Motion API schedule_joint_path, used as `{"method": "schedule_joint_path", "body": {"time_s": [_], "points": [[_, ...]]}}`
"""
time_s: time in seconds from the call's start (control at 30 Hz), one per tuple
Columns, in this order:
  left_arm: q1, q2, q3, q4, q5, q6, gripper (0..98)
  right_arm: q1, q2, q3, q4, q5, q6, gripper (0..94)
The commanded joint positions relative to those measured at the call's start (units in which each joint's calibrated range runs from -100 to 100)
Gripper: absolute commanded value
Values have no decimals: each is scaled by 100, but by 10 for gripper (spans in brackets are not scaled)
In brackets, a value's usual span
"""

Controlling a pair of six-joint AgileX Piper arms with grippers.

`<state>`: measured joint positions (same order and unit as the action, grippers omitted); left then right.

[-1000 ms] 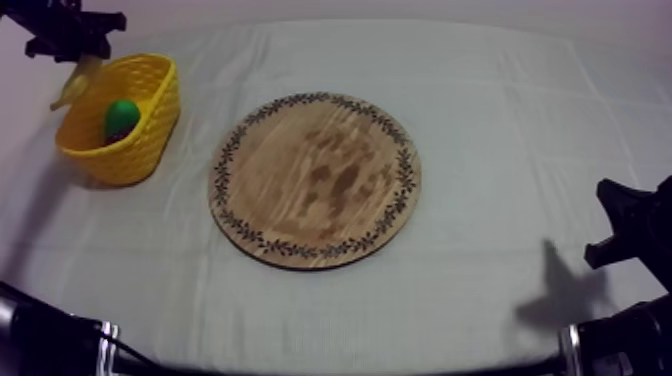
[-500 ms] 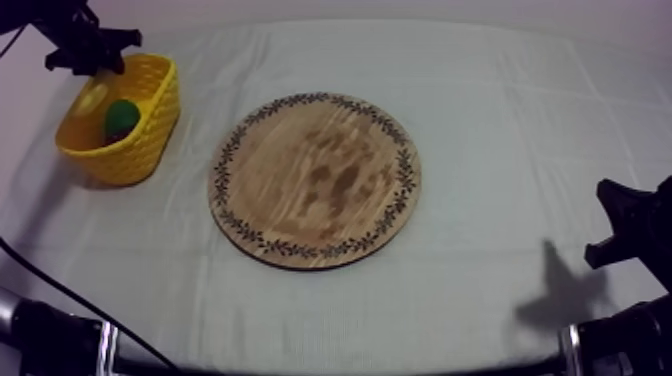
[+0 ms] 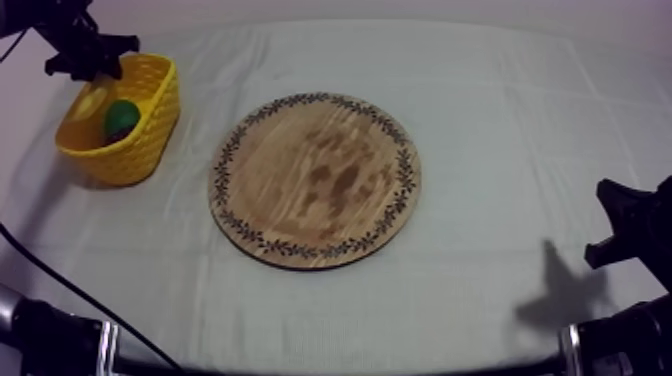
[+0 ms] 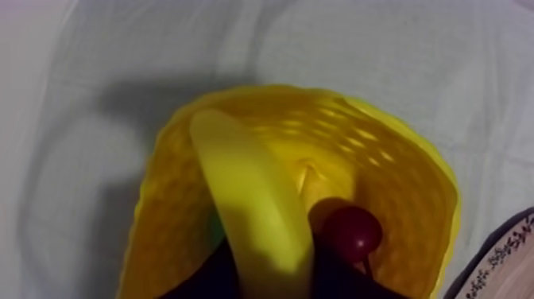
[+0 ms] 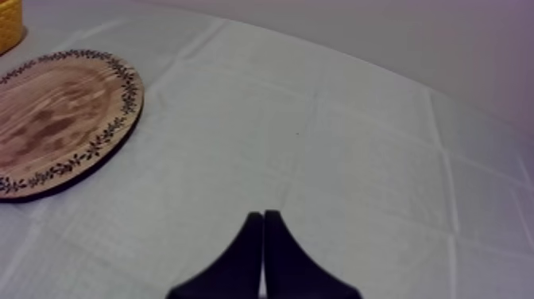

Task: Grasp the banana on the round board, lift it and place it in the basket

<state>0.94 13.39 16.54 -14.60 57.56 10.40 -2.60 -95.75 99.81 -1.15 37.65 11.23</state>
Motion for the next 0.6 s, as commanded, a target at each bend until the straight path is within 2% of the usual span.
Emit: {"method": "schedule_joint_path", "body": {"time_s": [0.0, 0.1, 0.23, 0.4, 0.57], "points": [[-12, 4, -10, -6, 23, 66, 561, 0, 0, -3, 0, 2, -2, 3], [-29, 7, -20, 0, 75, 112, 699, 0, 0, -3, 0, 2, -2, 3], [-37, -10, 1, 38, 110, 88, 780, 0, 0, -3, 0, 2, -2, 3], [-32, -65, 17, 83, 128, 60, 815, 0, 0, -3, 0, 2, -2, 3], [-30, -210, -19, 130, 131, 35, 795, 0, 0, -3, 0, 2, -2, 3]]}}
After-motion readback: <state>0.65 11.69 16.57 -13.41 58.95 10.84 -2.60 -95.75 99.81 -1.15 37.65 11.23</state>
